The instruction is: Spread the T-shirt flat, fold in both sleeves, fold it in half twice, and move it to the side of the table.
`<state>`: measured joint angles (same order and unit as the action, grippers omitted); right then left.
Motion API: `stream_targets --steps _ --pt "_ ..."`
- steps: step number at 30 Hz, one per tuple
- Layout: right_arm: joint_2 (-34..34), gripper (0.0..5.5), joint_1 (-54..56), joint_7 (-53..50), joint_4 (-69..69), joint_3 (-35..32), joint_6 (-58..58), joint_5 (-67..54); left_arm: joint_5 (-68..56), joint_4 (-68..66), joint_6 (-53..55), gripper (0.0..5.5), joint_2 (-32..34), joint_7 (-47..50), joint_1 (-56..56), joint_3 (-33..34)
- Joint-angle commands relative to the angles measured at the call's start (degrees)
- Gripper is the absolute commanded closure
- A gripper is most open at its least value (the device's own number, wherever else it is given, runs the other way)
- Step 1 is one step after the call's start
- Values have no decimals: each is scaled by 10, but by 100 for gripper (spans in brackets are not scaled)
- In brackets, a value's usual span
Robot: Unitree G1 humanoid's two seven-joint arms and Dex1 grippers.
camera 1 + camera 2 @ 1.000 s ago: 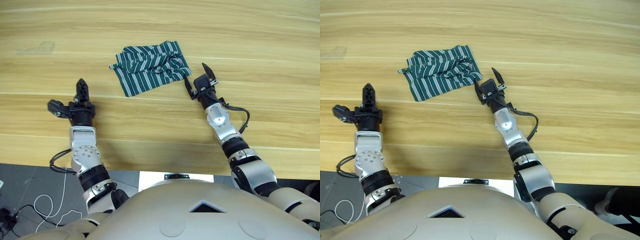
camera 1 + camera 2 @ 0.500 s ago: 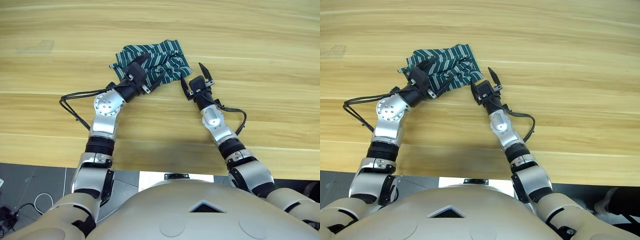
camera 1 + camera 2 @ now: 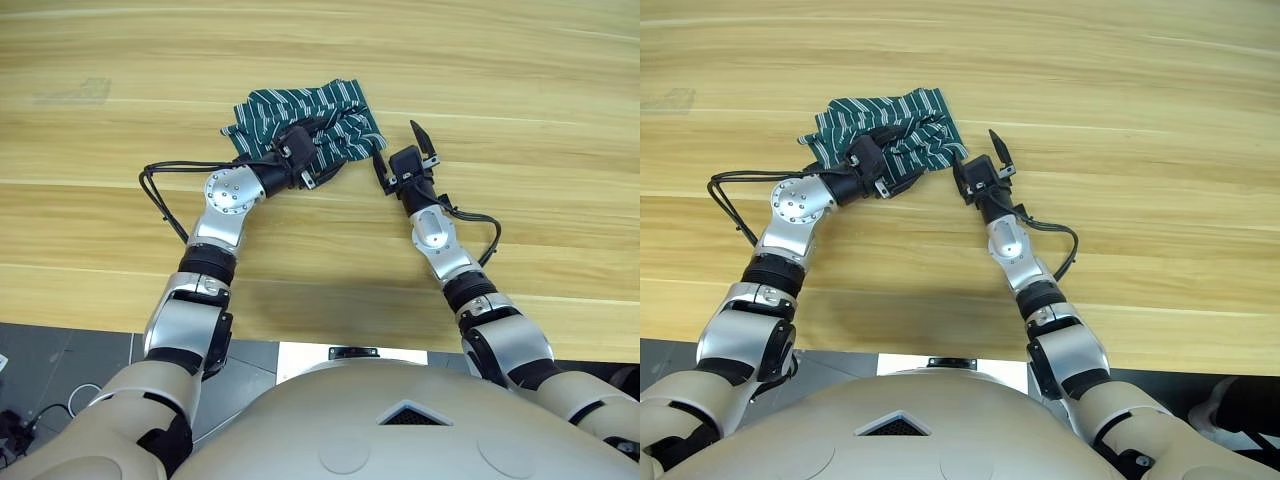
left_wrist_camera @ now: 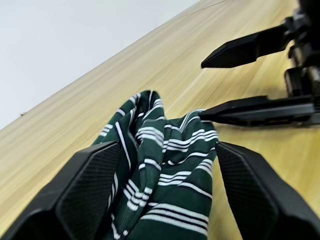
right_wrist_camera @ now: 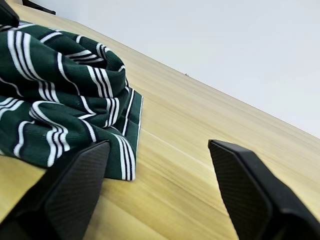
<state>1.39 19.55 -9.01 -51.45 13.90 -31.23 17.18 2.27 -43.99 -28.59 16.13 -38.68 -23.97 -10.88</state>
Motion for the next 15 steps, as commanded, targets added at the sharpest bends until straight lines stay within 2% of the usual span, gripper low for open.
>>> stream_targets --steps 1,15 --pt "5 187 -23 0 -24 -2 17 3 28 -46 5 197 1 47 -47 6" --pt "-8 187 -46 -1 -26 -5 7 -1 89 -231 39 197 19 209 -167 21"
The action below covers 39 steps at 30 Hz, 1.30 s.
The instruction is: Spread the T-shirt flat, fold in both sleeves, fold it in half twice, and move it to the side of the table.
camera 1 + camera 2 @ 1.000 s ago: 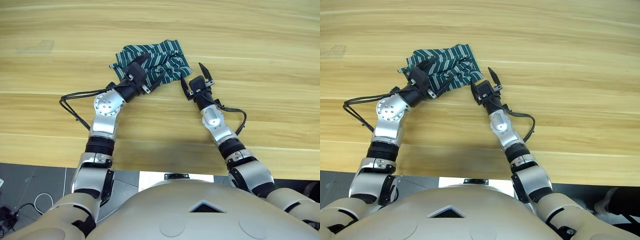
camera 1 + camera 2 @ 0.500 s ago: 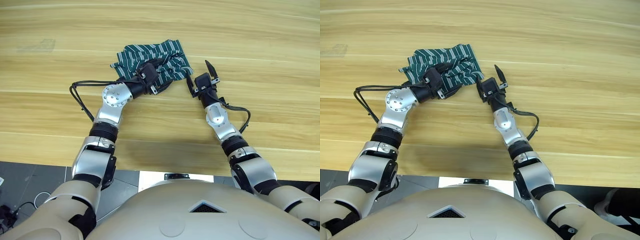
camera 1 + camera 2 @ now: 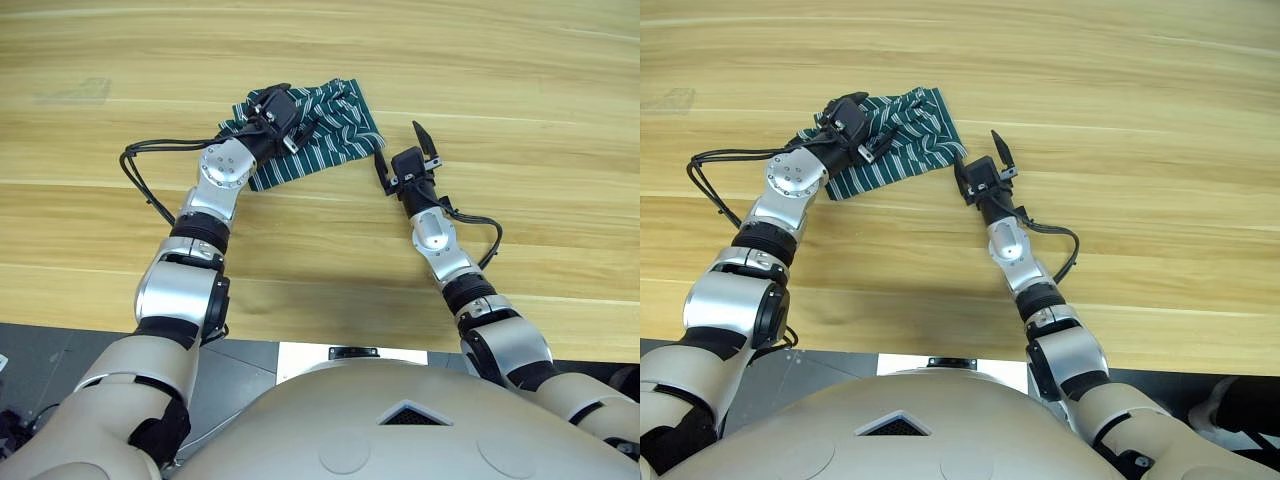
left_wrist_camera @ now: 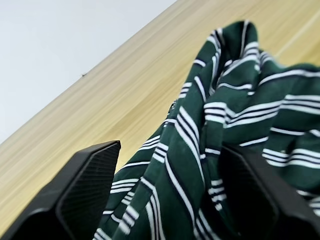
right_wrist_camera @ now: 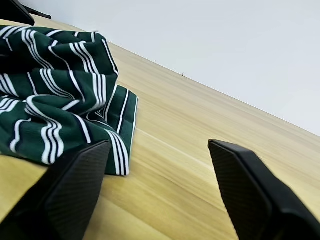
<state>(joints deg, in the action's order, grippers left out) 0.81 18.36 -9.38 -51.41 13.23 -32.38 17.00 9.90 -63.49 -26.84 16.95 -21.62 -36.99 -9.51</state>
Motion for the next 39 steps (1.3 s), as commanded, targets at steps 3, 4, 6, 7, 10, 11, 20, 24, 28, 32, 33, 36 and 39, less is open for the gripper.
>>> stream_targets --steps 3,4,6,7,10,11,20,24,28,32,33,36,39 --pt "-8 187 -32 3 -20 -1 20 -3 23 -73 48 197 18 93 -75 13" --pt "-11 187 -32 3 -17 -1 20 -5 24 -83 54 197 18 104 -88 16" --pt "-19 187 -33 3 -17 0 22 -6 24 -95 58 197 18 116 -105 20" --pt "-25 187 -35 2 -20 3 21 -4 23 -97 54 197 16 116 -114 23" --pt "-38 187 -43 0 -32 10 20 -1 23 -101 43 197 6 110 -137 25" --pt "-41 187 -44 -1 -35 12 21 0 25 -102 40 197 3 110 -143 24" --pt "-41 187 -71 -7 55 62 9 49 -36 -111 49 197 -2 146 -163 98" --pt "-13 187 -121 85 245 96 30 35 -202 -25 -61 197 -22 12 -62 226" --pt "-15 187 -72 155 343 76 124 0 -337 155 -72 197 -76 -59 79 288" --pt "-32 187 57 161 252 66 196 13 -388 331 -44 197 -130 -24 193 298" --pt "-36 187 87 160 215 66 201 16 -392 360 -36 197 -141 -14 211 295" --pt "-54 187 189 147 59 57 207 15 -383 433 -13 197 -180 13 260 272" --pt "-75 187 266 121 -75 36 208 4 -390 493 6 197 -206 35 287 259"
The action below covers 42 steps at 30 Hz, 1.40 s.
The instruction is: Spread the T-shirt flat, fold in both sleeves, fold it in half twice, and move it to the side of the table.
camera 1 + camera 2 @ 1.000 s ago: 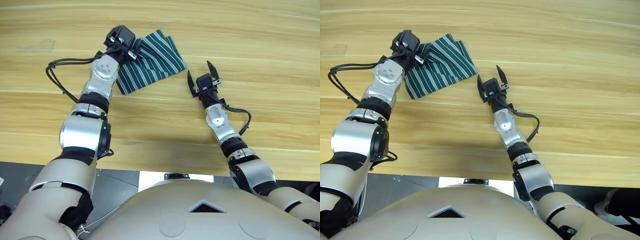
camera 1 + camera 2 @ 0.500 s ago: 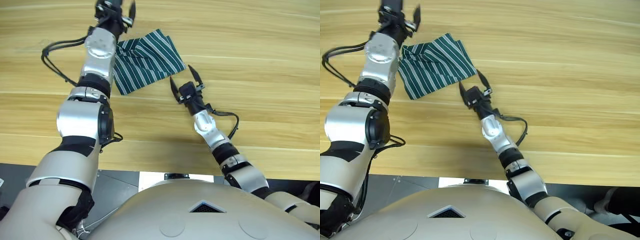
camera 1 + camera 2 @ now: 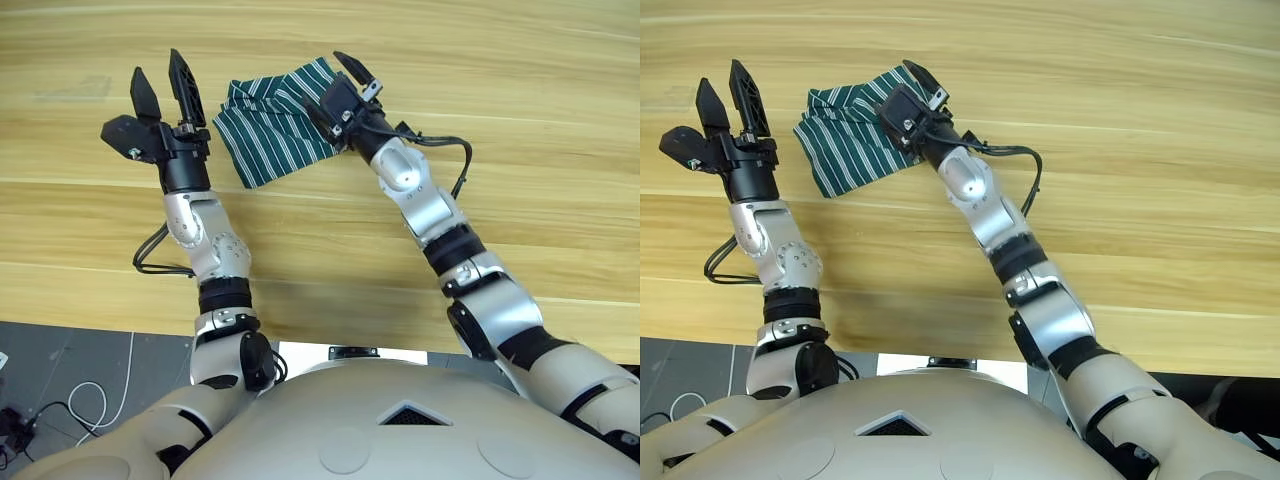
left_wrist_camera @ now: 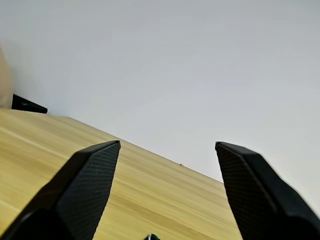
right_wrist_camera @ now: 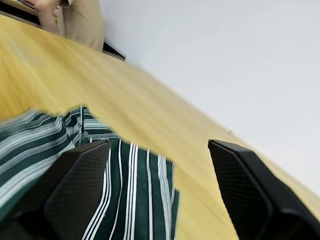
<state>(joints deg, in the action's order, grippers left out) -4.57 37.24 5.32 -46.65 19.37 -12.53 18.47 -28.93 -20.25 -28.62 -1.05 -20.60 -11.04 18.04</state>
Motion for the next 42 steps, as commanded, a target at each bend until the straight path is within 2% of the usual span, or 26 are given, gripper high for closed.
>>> stream_targets --steps 1,4,10,18,22,24,26,29,31,37,42 --pt "-28 187 96 -33 -163 -38 14 -19 1 83 30 197 -34 34 34 -24" --pt "-39 187 124 -47 -244 -74 33 -42 9 142 48 197 -55 55 50 -48" --pt "-18 187 100 -58 -293 -151 66 -95 10 209 75 197 -59 89 76 -80" --pt "32 187 64 -109 -282 -253 86 -168 9 242 78 197 -56 112 109 -89" --pt "43 187 -10 -117 -220 -276 77 -190 9 227 74 197 -58 116 119 -87" --pt "41 187 -93 -116 -113 -264 95 -183 10 224 75 197 -60 116 128 -91" --pt "39 187 -225 -91 65 -210 138 -146 20 212 73 197 -63 117 136 -95" --pt "109 187 -413 -14 305 -74 135 -46 43 182 67 197 -62 122 143 -102" --pt "162 187 -482 30 412 -35 140 -9 56 165 62 197 -61 124 149 -103" --pt "222 187 -544 109 614 -13 224 15 72 171 42 197 -56 133 183 -94" --pt "222 187 -542 131 656 20 254 29 85 156 21 197 -50 139 193 -93"
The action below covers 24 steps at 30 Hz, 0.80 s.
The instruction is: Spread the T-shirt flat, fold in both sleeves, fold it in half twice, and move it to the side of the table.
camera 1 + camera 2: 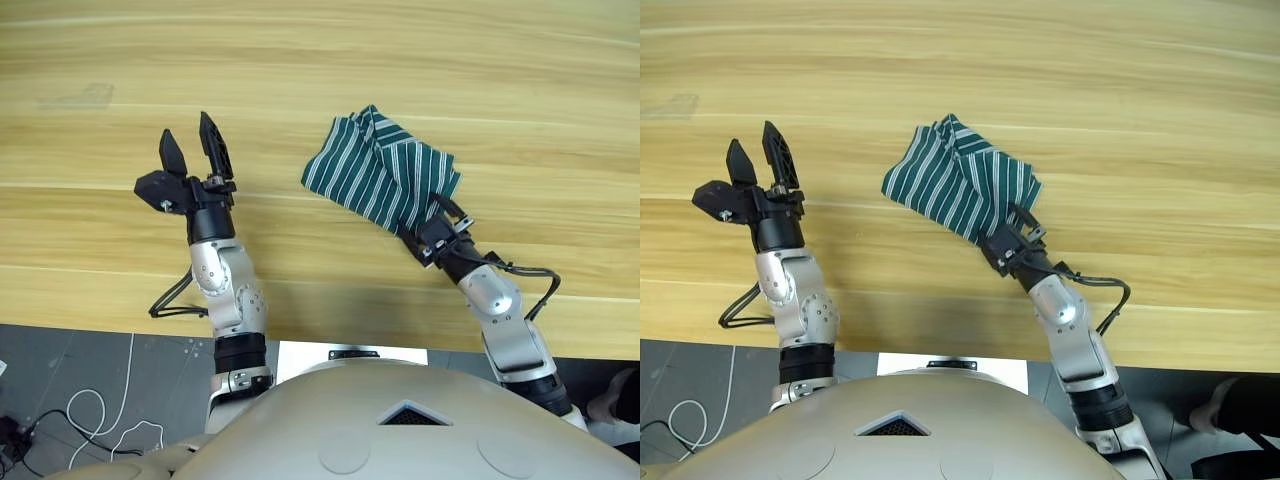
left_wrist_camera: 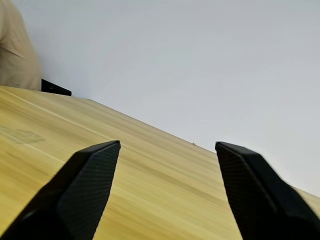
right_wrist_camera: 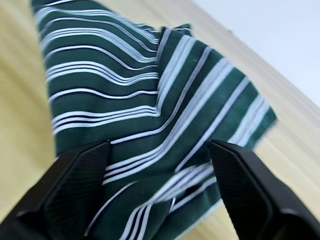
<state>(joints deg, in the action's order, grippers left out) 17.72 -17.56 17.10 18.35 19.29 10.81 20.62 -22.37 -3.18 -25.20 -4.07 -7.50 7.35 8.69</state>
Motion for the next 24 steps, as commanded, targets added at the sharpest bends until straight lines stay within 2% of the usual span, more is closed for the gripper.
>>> stream_targets --steps 1,6,10,15,17,24 --pt "-5 187 13 13 2 25 15 6 20 -17 -17 197 -20 7 8 1" --pt "-20 187 70 1 -31 32 -58 -10 22 -28 -29 197 -17 5 0 4" --pt "-10 187 115 67 -3 43 -145 -81 18 -40 -43 197 -21 -5 -5 -3" --pt "-14 187 154 138 6 66 -163 -152 18 -56 -54 197 -23 -10 -16 -11" --pt "-30 187 188 143 -52 67 -160 -156 20 -62 -52 197 -23 -11 -24 -15" --pt "-89 187 298 104 -382 57 -223 -129 26 -71 -49 197 -25 -8 -43 -32"
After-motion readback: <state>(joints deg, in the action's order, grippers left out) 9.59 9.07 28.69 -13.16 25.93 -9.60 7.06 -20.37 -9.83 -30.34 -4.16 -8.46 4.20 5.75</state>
